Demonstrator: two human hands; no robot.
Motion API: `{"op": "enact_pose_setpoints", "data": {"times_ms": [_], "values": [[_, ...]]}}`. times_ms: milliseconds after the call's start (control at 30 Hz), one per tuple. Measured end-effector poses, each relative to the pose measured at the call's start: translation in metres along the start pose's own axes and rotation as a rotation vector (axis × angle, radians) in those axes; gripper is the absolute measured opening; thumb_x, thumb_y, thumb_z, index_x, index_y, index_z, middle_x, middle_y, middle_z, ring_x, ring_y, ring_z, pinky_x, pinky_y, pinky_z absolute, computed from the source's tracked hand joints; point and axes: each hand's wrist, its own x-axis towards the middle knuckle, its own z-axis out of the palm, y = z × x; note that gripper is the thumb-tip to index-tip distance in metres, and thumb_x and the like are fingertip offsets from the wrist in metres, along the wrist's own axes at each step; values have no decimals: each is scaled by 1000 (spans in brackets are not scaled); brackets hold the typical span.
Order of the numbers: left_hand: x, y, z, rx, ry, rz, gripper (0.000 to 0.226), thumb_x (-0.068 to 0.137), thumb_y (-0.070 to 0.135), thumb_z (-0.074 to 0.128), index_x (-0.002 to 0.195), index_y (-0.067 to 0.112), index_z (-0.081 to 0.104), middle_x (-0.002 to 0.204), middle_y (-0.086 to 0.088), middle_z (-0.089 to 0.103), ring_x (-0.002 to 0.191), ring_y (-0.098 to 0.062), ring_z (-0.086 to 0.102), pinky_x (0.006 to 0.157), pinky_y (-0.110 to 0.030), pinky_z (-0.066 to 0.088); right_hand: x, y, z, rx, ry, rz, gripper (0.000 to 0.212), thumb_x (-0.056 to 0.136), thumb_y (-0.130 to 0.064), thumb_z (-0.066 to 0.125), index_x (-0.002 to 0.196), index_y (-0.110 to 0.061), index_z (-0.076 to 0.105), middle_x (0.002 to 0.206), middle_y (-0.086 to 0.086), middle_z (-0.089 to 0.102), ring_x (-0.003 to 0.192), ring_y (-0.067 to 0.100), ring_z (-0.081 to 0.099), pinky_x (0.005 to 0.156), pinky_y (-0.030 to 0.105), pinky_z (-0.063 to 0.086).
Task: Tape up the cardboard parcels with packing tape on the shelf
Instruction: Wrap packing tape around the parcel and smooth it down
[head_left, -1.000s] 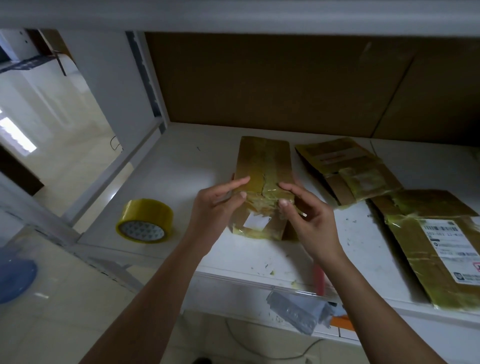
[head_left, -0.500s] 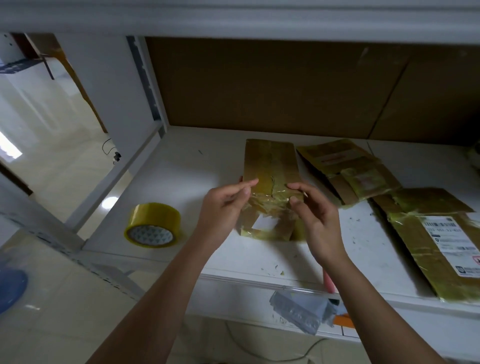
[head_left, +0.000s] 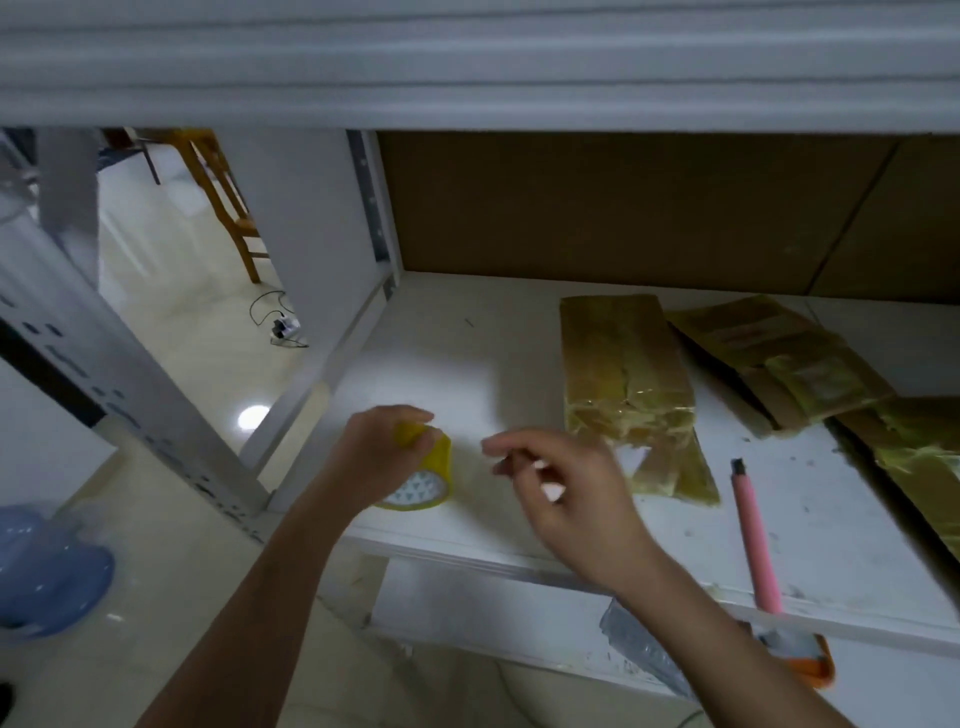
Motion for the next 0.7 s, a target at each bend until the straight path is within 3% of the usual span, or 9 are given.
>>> {"op": "enact_pose_setpoints", "data": {"times_ms": [133, 233, 267, 300, 367, 433, 500, 600, 700], "values": [[-3, -23, -9, -193, -89, 47, 6, 92, 25, 65, 93, 24, 71, 93, 8, 69, 88, -9, 63, 74, -25, 51, -2, 57, 62, -237, -62, 126, 35, 82, 2, 53, 103, -14, 75, 87, 3, 70, 80, 20, 64, 77, 24, 49], [-3, -33, -11, -264, -130, 68, 9, 92, 24, 66, 96, 21, 73, 91, 11, 69, 84, 5, 61, 69, -13, 49, -4, 88, 82, -348, -42, 244, 34, 81, -7, 54, 105, -19, 75, 89, 3, 62, 85, 31, 57, 88, 2, 24], [-3, -34, -12, -282, -133, 70, 9, 92, 24, 66, 96, 21, 74, 90, 12, 69, 82, 8, 60, 66, -9, 47, -5, 93, 85, -341, -24, 264, 29, 81, -10, 57, 101, -20, 76, 91, 2, 60, 88, 31, 55, 88, 1, 24], [-2, -35, -13, -294, -142, 67, 9, 92, 25, 65, 97, 23, 73, 90, 13, 68, 81, 8, 60, 65, -8, 47, -6, 97, 87, -318, -19, 278, 23, 82, -11, 60, 94, -20, 76, 92, 1, 59, 90, 30, 55, 89, 5, 28], [2, -38, -13, -323, -164, 53, 8, 93, 26, 64, 96, 27, 72, 91, 14, 68, 81, 7, 61, 65, -8, 48, -4, 99, 86, -231, -45, 315, 16, 82, -6, 66, 84, -20, 74, 91, -2, 56, 94, 28, 56, 88, 24, 45], [4, -41, -14, -362, -184, 49, 8, 93, 27, 65, 91, 33, 71, 91, 13, 68, 84, 7, 61, 67, -12, 51, -1, 97, 82, -170, -63, 365, 14, 82, -2, 71, 80, -16, 73, 88, -4, 53, 92, 25, 57, 85, 37, 50], [7, -44, -14, -385, -194, 50, 10, 92, 27, 66, 89, 35, 70, 91, 13, 69, 87, 2, 63, 73, -20, 54, -1, 95, 79, -164, -65, 380, 10, 83, -4, 73, 78, -12, 73, 87, -3, 54, 90, 21, 56, 84, 35, 49], [10, -45, -16, -380, -223, 55, 7, 90, 26, 68, 92, 31, 72, 93, 10, 70, 93, -12, 65, 74, -26, 57, -1, 86, 76, -216, -85, 379, 12, 86, 1, 67, 77, -7, 69, 86, 0, 55, 86, 19, 55, 77, 20, 43], [12, -45, -32, -514, -191, 46, 4, 86, 29, 73, 83, 28, 75, 86, 5, 71, 87, -18, 69, 66, -28, 57, 8, 56, 67, -220, -49, 356, 24, 88, 9, 56, 76, -12, 57, 79, 1, 54, 75, 17, 55, 65, 22, 39]]}}
